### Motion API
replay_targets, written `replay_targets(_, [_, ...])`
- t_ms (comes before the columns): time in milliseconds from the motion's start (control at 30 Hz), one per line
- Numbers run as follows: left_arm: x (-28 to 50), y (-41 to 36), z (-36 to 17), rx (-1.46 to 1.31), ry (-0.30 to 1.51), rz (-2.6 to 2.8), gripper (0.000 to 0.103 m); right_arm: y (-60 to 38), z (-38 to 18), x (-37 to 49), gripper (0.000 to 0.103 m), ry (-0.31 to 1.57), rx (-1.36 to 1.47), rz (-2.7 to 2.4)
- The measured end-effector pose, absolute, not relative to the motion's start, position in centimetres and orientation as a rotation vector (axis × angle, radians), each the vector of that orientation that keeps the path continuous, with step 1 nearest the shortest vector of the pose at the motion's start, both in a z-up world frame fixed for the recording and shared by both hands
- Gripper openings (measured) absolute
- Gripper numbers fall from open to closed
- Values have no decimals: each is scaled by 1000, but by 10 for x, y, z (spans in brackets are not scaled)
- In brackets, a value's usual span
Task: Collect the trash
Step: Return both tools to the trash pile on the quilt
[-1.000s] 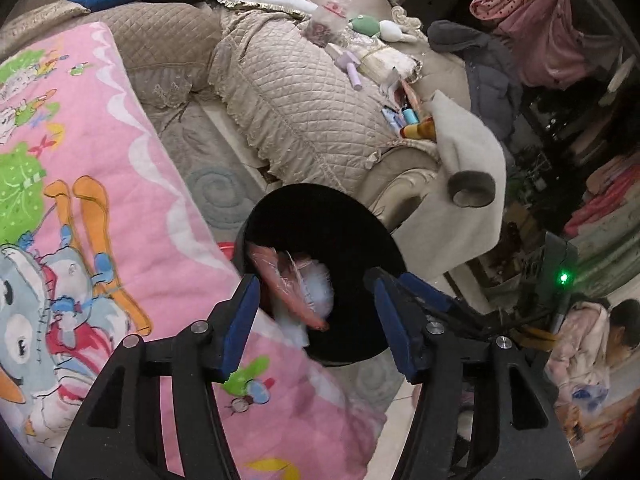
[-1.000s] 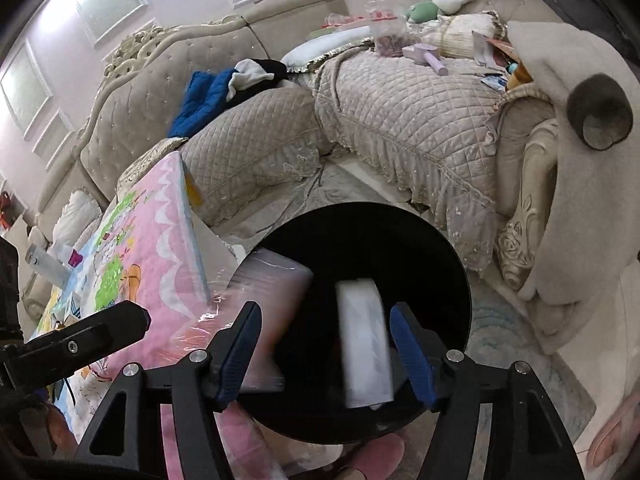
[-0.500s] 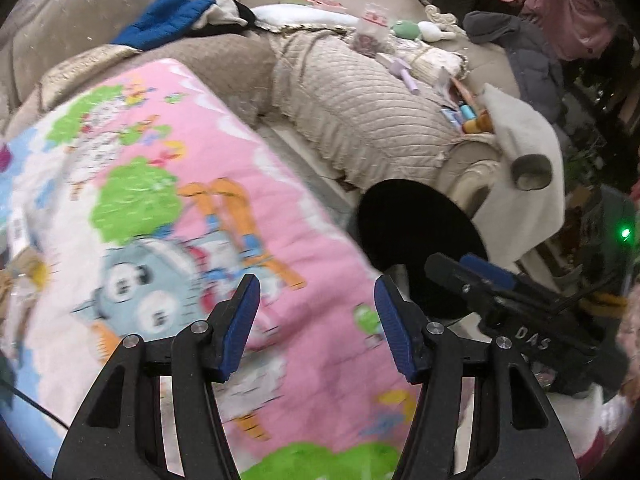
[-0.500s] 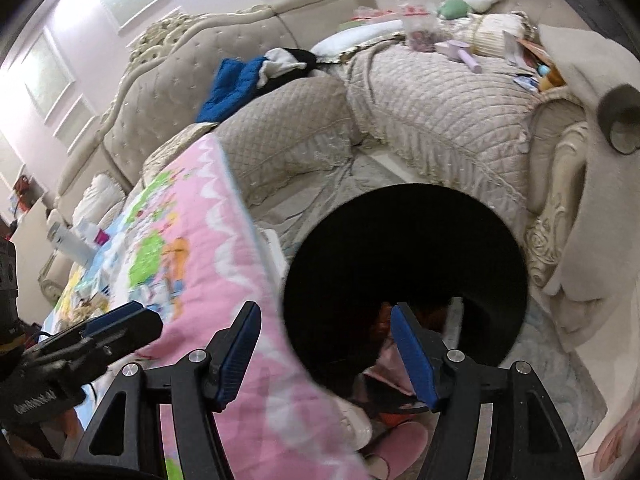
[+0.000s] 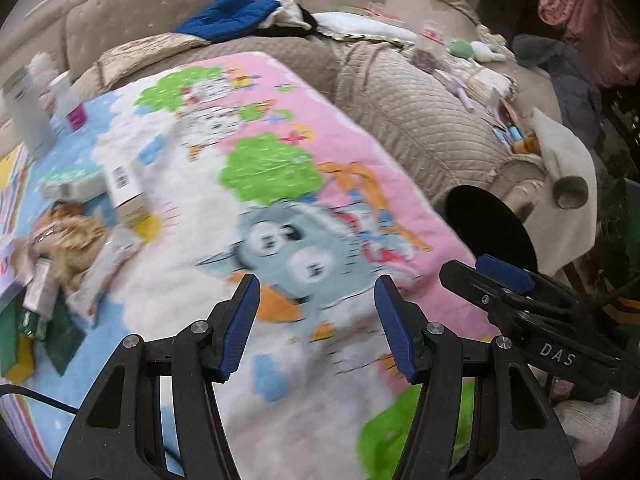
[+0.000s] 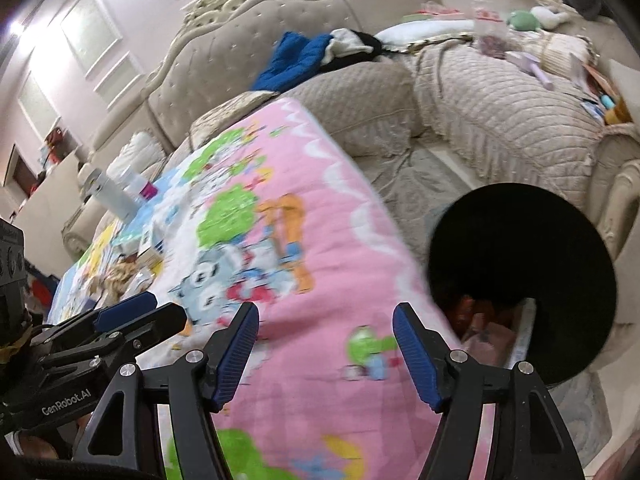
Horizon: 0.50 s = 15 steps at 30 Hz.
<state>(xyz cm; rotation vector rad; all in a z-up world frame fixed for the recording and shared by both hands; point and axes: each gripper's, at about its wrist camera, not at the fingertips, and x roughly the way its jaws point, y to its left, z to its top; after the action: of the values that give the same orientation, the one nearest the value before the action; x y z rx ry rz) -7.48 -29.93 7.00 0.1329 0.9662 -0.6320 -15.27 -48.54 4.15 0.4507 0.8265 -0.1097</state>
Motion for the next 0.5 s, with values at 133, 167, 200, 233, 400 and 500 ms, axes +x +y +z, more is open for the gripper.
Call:
replay_targets(133, [-68, -268, 70, 120, 966, -584, 58, -463, 43, -142, 68, 838, 439, -62])
replay_targets(167, [-65, -258, 70, 116, 966, -568, 58, -455, 42, -139, 69, 842, 435, -50])
replay_targets(200, [-62, -250, 70, 113, 966, -555, 58, -450, 42, -136, 69, 846, 431, -41])
replay_targets(233, [-59, -241, 70, 110, 967, -538, 58, -443, 42, -133, 69, 851, 425, -27])
replay_targets(400, [-42, -193, 75, 88, 953, -454, 58, -412, 42, -117, 69, 866, 405, 30])
replay_targets(500, [-33, -157, 83, 64, 938, -399, 58, -395, 42, -109, 69, 874, 391, 63])
